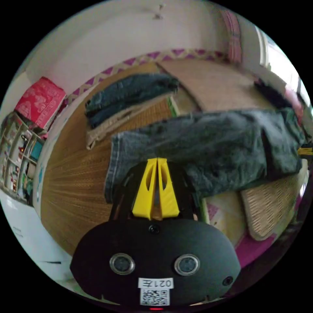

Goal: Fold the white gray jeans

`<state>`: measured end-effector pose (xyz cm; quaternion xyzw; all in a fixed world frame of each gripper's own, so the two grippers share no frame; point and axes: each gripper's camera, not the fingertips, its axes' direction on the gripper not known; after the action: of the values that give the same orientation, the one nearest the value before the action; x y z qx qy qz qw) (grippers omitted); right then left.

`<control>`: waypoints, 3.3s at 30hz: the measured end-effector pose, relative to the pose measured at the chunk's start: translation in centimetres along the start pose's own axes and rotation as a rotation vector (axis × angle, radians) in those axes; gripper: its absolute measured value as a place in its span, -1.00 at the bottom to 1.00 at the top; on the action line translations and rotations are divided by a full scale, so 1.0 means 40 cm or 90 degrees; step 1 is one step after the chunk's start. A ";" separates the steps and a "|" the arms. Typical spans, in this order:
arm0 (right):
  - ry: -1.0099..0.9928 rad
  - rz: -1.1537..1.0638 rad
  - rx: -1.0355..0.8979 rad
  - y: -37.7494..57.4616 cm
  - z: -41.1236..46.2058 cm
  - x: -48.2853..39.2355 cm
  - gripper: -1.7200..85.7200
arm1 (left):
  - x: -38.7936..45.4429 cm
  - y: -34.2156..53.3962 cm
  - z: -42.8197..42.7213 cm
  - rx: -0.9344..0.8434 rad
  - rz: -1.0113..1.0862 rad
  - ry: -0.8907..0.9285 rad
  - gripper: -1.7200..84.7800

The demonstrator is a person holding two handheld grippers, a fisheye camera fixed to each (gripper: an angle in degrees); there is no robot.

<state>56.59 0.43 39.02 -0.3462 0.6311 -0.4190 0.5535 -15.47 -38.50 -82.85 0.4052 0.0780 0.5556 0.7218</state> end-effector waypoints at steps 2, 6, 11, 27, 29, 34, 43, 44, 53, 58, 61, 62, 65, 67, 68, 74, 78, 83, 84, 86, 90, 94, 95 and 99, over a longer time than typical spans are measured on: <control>0.082 -0.053 -0.017 -0.006 0.037 -0.088 -0.97 | -0.017 -0.010 0.011 -0.015 -0.012 -0.069 -0.98; 0.223 -0.095 -0.042 -0.011 0.056 -0.221 -0.98 | -0.047 -0.025 0.023 -0.009 -0.033 -0.036 -0.98; 0.259 -0.089 -0.036 -0.030 0.064 -0.274 -0.98 | -0.106 0.013 -0.025 0.033 -0.191 -0.049 -0.97; 0.025 0.103 0.077 0.043 0.021 -0.134 -0.97 | -0.155 0.259 -0.018 0.078 -0.620 0.342 -0.69; 0.023 0.108 0.077 0.052 0.019 -0.126 -0.97 | -0.137 0.234 -0.008 0.078 -0.613 0.311 -0.73; 0.027 0.117 0.083 0.089 0.013 -0.104 -0.97 | -0.083 0.201 0.019 0.108 -0.616 0.272 -0.87; -0.097 0.149 0.196 0.224 -0.069 0.019 -0.98 | 0.122 0.081 -0.246 0.260 -0.460 0.274 -0.98; -0.095 0.156 0.215 0.243 -0.085 0.026 -0.98 | 0.157 0.062 -0.282 0.273 -0.431 0.259 -0.98; -0.058 0.247 0.310 0.542 -0.222 0.083 -0.97 | 0.990 -0.178 -0.576 0.365 0.045 0.143 -0.98; -0.044 0.282 0.300 0.689 -0.234 0.099 -0.97 | 1.504 -0.221 -0.328 0.192 0.229 0.121 -0.97; -0.072 0.300 0.299 0.754 -0.236 0.123 -0.97 | 1.654 -0.190 -0.197 0.121 0.271 0.054 -0.97; -0.076 0.304 0.300 0.766 -0.237 0.128 -0.97 | 1.662 -0.185 -0.199 0.132 0.265 0.051 -0.97; -0.089 0.321 0.311 0.819 -0.246 0.155 -0.97 | 1.680 -0.182 -0.257 0.196 0.234 0.048 -0.95; -0.098 0.333 0.325 0.850 -0.253 0.180 -0.96 | 1.719 -0.185 -0.242 0.176 0.268 0.055 -0.90; -0.100 0.336 0.330 0.855 -0.255 0.186 -0.96 | 1.734 -0.188 -0.218 0.139 0.291 0.067 -0.89; -0.106 0.508 0.385 0.913 -0.274 0.329 -0.77 | 1.731 -0.170 -0.228 0.123 0.309 0.220 -0.83; -0.158 0.719 0.422 0.976 -0.255 0.478 -0.68 | 1.704 -0.123 -0.256 0.151 0.335 0.293 -0.92; -0.221 0.794 0.472 0.955 -0.249 0.555 -0.60 | 1.655 -0.036 -0.308 0.208 0.315 0.281 -0.97; -0.246 0.810 0.491 0.946 -0.243 0.572 -0.60 | 1.632 -0.016 -0.319 0.215 0.300 0.297 -0.98; -0.290 0.842 0.513 0.942 -0.225 0.602 -0.64 | 1.595 0.013 -0.333 0.222 0.278 0.313 -0.98; -0.337 0.876 0.513 0.895 -0.203 0.647 -0.73 | 1.496 0.077 -0.369 0.251 0.236 0.326 -0.98; -0.340 0.851 0.546 0.821 -0.245 0.611 -0.82 | 1.381 0.143 -0.400 0.280 0.189 0.319 -0.98; -0.318 0.835 0.548 0.797 -0.270 0.595 -0.82 | 1.363 0.153 -0.403 0.283 0.182 0.321 -0.98; -0.133 0.614 0.538 0.508 -0.482 0.413 -0.83 | 1.251 0.220 -0.398 0.277 0.138 0.320 -0.98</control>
<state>35.64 -3.32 14.44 0.1850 0.4392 -0.2999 0.8264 -12.39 13.20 -70.57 0.4059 0.3266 0.6819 0.5134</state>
